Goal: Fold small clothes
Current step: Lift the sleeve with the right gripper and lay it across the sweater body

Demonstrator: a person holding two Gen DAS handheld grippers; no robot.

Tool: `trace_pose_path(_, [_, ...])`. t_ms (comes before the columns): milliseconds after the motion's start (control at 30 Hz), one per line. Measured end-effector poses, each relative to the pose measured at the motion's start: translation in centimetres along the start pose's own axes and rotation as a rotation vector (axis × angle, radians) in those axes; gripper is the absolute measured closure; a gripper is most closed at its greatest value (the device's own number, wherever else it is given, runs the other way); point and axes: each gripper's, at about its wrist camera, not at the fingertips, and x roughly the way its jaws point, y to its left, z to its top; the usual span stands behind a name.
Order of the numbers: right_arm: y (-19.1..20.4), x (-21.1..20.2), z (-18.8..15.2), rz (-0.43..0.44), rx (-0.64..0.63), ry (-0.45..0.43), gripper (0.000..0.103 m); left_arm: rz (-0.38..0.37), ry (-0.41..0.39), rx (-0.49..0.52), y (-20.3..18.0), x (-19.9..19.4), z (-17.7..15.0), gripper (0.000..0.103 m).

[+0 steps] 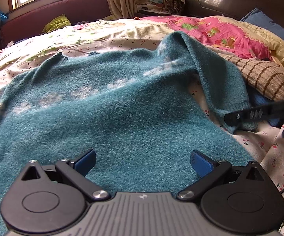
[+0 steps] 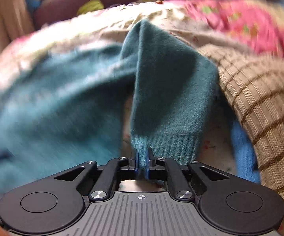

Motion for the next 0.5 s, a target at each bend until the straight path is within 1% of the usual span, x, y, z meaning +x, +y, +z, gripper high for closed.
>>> trace_pose_path(100, [-1.1,-2.4,1.9,0.168,0.154,-0.008,0.096,-0.002,-0.038,-0.002,0.7,-0.8,0.2,0.0])
trace_pose_path(200, [0.2,-4.7,3.8,0.333,0.223,-0.034,0.096,0.003,-0.085,-0.008,1.5,-1.5,0.5,0.0])
trace_pose_path(267, [2.0,-5.4,5.1,0.424,0.233,-0.047,0.096,0.007,-0.106,-0.02,2.3,-1.9,0.5,0.0])
trace_pose_path(367, [6.0,-5.0,7.6,0.545,0.227,-0.049,0.096,0.016,-0.133,-0.052,3.9,-2.6,0.5,0.0])
trace_pose_path(433, [9.2,-4.1,9.3,0.603,0.201,-0.048,0.096,0.03,-0.151,-0.075,5.1,-2.9,0.3,0.0])
trace_pose_path(500, [12.4,-2.7,10.9,0.633,0.168,-0.045,0.096,0.046,-0.164,-0.103,6.4,-3.1,0.0,0.0])
